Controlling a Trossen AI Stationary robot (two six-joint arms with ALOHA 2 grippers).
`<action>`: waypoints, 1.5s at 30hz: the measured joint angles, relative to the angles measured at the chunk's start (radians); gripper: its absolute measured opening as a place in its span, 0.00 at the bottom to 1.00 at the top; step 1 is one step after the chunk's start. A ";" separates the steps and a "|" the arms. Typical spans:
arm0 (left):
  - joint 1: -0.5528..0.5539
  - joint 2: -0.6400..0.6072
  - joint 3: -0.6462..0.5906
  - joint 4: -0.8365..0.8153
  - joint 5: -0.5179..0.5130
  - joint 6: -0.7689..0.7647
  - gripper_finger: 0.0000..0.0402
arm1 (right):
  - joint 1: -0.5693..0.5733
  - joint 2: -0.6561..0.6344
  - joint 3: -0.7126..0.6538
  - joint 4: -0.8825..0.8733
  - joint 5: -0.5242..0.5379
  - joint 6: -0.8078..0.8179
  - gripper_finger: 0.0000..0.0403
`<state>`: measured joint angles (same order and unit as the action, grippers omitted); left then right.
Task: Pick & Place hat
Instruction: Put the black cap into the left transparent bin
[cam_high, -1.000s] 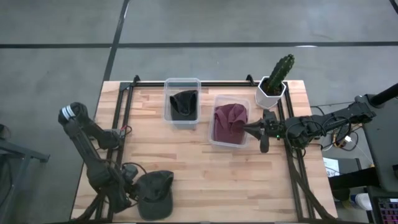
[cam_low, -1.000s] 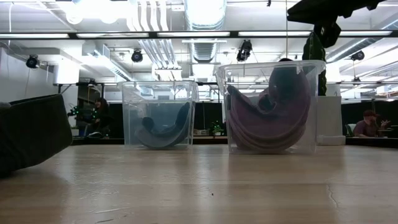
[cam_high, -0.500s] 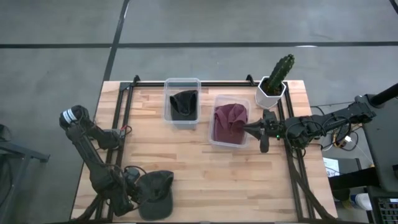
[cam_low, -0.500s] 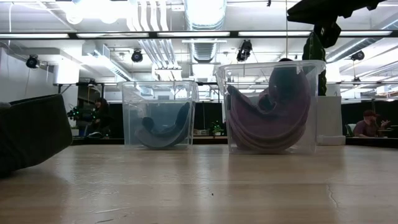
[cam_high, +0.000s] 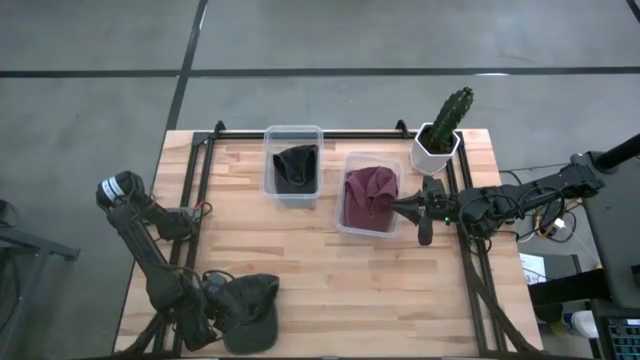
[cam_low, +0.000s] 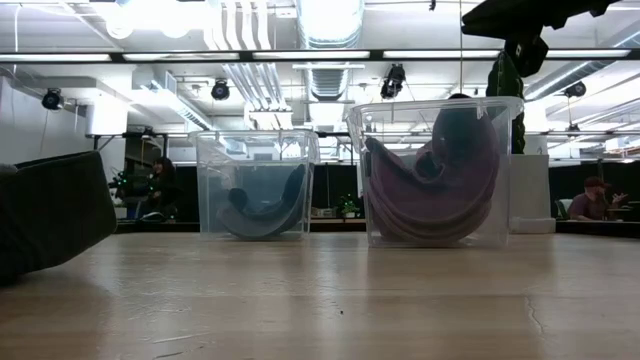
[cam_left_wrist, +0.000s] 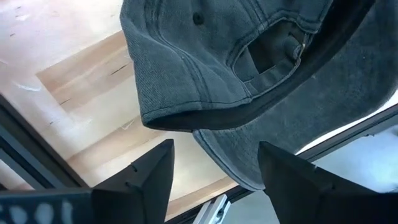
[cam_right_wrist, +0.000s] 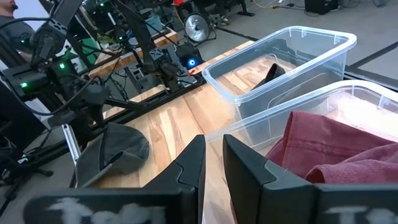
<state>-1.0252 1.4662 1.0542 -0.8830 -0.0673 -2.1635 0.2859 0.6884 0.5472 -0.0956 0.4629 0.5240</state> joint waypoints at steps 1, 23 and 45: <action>0.000 0.003 0.000 0.000 0.000 0.000 0.57 | 0.000 0.000 0.000 0.000 0.000 0.000 0.13; 0.006 0.099 -0.011 0.050 -0.010 -0.016 0.70 | 0.000 0.000 0.000 -0.004 0.000 0.000 0.13; 0.029 0.232 -0.013 0.114 -0.013 -0.022 0.55 | 0.000 0.000 -0.003 -0.005 0.000 -0.004 0.13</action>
<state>-0.9962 1.6978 1.0409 -0.7688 -0.0799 -2.1854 0.2855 0.6884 0.5442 -0.1001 0.4633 0.5201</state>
